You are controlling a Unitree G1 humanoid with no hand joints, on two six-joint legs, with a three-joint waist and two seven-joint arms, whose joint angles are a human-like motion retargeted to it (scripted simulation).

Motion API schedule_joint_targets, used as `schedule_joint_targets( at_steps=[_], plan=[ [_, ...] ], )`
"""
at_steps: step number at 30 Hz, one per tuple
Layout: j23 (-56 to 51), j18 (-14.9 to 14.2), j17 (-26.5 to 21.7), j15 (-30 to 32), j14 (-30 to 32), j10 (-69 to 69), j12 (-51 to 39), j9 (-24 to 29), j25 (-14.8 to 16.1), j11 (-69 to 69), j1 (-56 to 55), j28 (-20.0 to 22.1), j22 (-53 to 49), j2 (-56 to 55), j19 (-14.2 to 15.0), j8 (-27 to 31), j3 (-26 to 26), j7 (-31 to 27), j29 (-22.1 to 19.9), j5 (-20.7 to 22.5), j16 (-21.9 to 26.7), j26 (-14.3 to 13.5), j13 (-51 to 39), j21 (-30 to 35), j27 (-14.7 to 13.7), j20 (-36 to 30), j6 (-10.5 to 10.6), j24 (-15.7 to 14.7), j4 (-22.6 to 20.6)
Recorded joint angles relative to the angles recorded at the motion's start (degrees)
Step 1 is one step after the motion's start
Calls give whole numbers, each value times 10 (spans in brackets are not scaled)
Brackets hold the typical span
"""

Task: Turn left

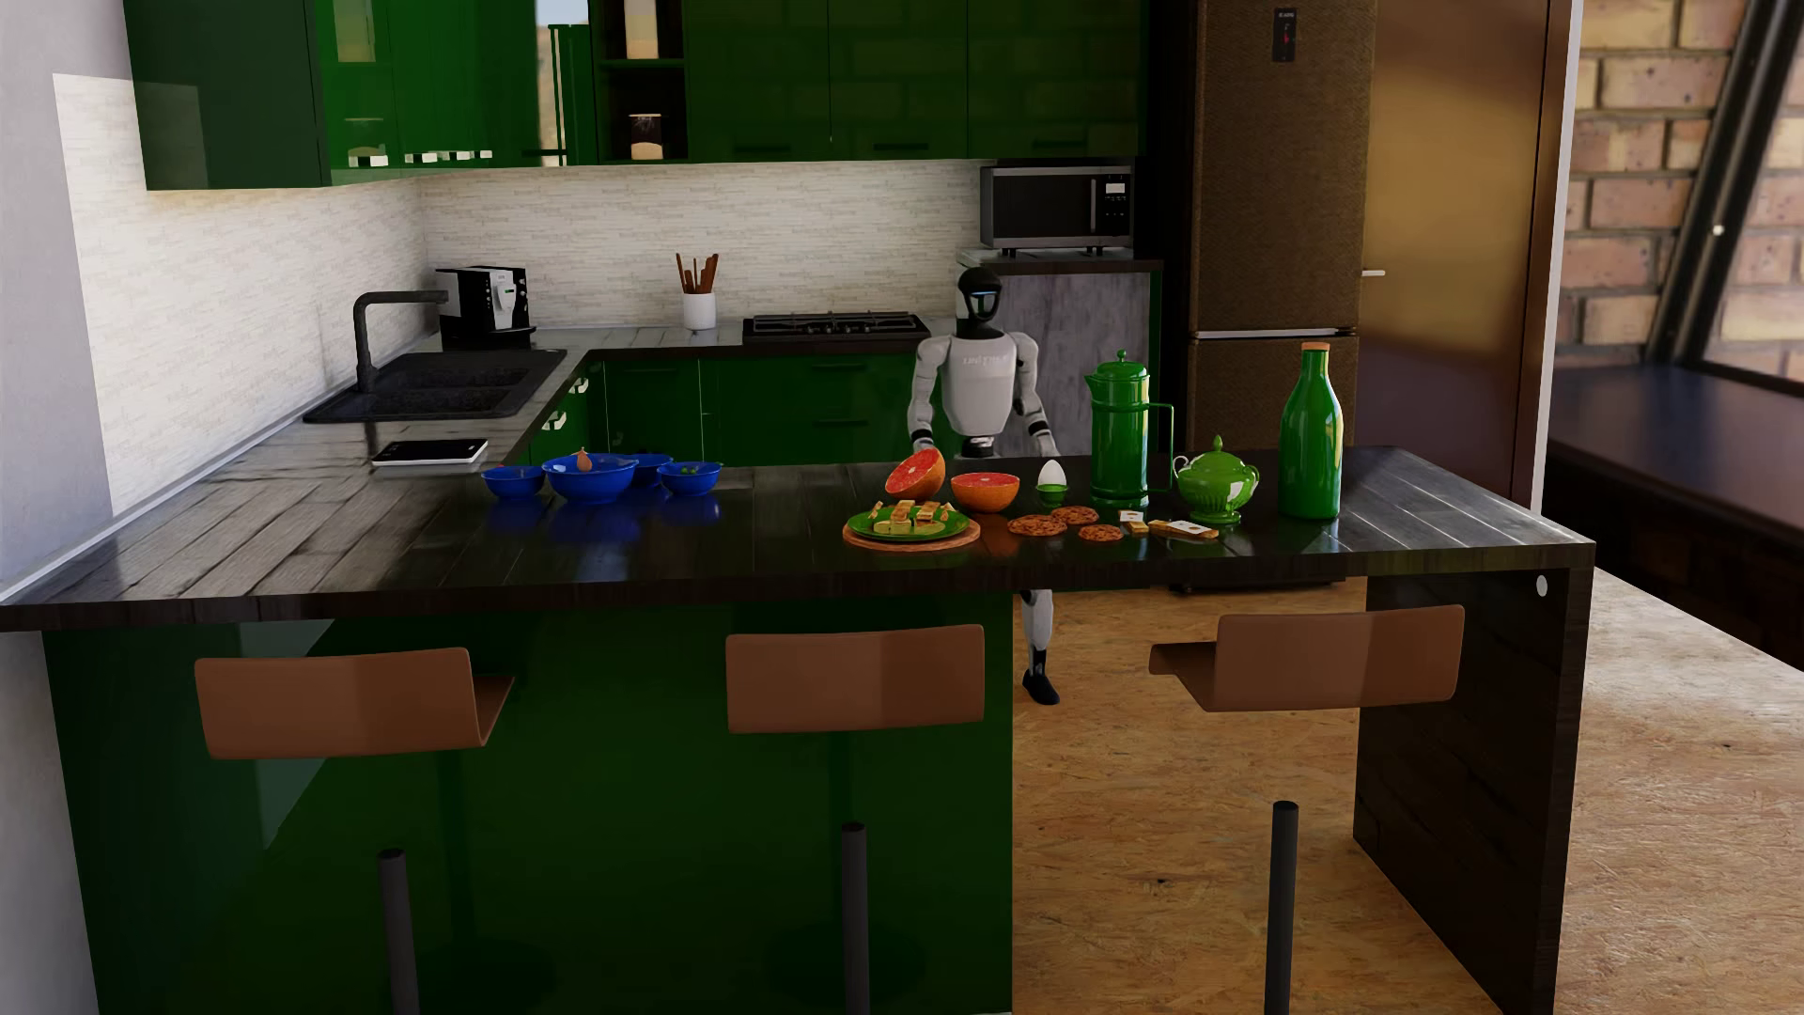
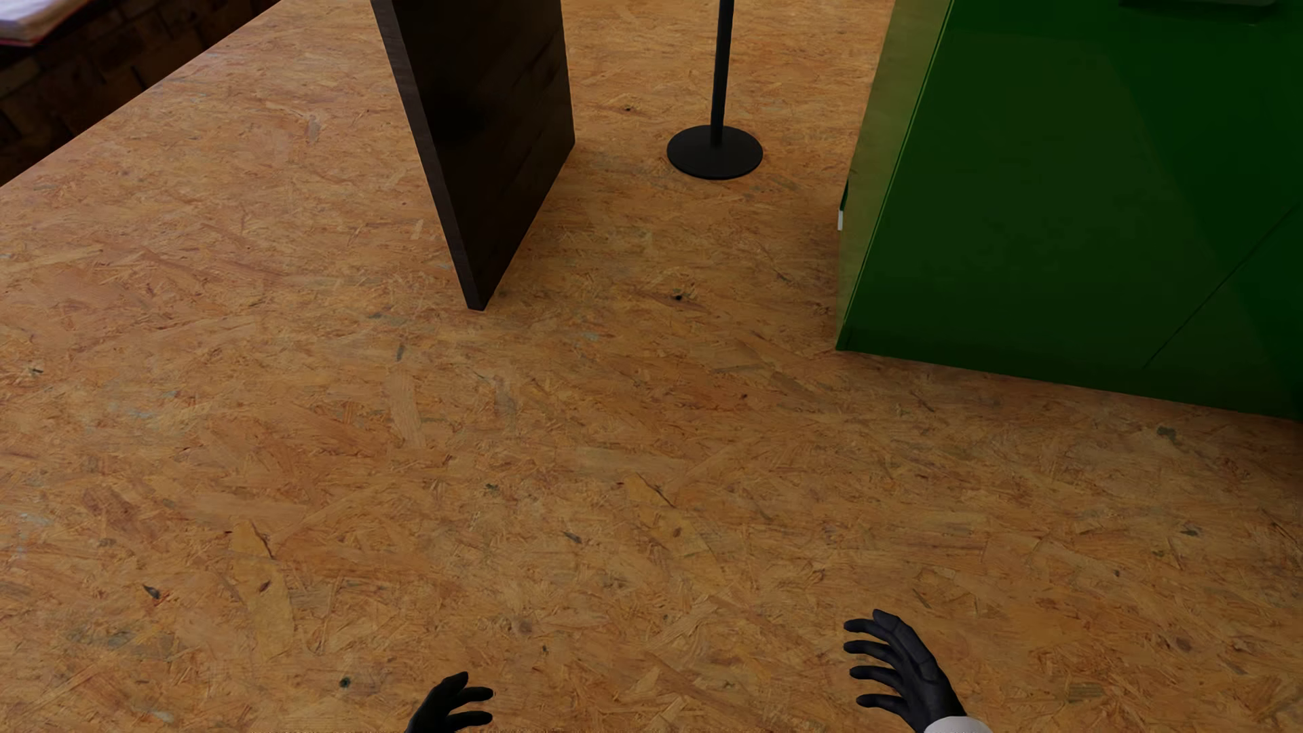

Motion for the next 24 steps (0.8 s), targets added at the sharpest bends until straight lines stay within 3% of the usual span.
schedule_joint_targets(
  at_steps=[2,5,10,14,17,21,24],
  plan=[
    [9,0,-1,1,1,-1,4,2,-13,-4,0,-1,1,4,0,-5,7,-4,-17,-1,-6,-14,13,2,-10,1,2,1,-1],
    [13,3,-10,5,8,-11,-5,5,-16,-11,4,-9,5,9,3,-7,13,-6,-30,-7,3,-2,13,-4,-5,-2,5,1,-8],
    [7,4,-4,6,10,-12,18,-10,9,-9,3,-4,8,5,3,-4,0,-4,3,-8,-8,21,4,12,9,0,5,-18,-9],
    [6,3,-15,10,16,-15,-3,-20,-10,-10,-1,-4,17,2,2,-7,-5,-6,36,-7,-1,10,23,-10,26,-2,5,-21,-8],
    [12,4,-24,10,13,-23,14,-16,-32,-13,2,5,6,5,1,-12,11,-12,24,-12,4,13,2,-12,18,8,0,0,-13],
    [15,-2,-4,-3,5,2,8,-9,-29,6,-4,-15,16,3,-3,-12,23,-12,11,-2,6,36,0,-2,-30,-3,6,3,-3],
    [5,-5,-12,-10,7,-2,9,-2,-14,15,-1,-19,14,1,-5,-13,6,-13,8,-6,-9,30,12,-1,-7,-3,-2,-2,-7]
  ],
)
